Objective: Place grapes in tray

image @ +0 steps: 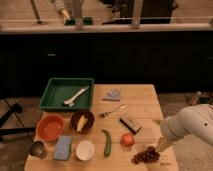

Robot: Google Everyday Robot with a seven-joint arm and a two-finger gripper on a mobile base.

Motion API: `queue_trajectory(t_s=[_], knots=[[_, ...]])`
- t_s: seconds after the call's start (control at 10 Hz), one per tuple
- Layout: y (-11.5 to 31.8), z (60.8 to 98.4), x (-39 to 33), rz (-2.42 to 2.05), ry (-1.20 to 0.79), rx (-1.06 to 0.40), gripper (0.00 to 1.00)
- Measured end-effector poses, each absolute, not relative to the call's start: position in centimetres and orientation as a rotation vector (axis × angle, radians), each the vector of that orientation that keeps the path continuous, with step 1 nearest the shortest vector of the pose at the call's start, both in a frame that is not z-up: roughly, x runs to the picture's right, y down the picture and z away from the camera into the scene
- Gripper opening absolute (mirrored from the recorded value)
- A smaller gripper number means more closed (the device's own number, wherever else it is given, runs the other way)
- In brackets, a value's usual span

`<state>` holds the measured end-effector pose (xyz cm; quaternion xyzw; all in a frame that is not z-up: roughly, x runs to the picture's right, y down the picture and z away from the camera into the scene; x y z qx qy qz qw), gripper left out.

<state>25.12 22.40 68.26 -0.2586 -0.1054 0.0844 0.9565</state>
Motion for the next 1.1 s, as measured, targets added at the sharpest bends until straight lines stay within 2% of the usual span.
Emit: queue_trajectory(t_s=[0.6,1.1], knots=[[22.5,68.3,25.1,0.171,-0.220,-0.519,0.80],[28.6,70.2,25.8,0.124,-0.296,-0.518,0.80]])
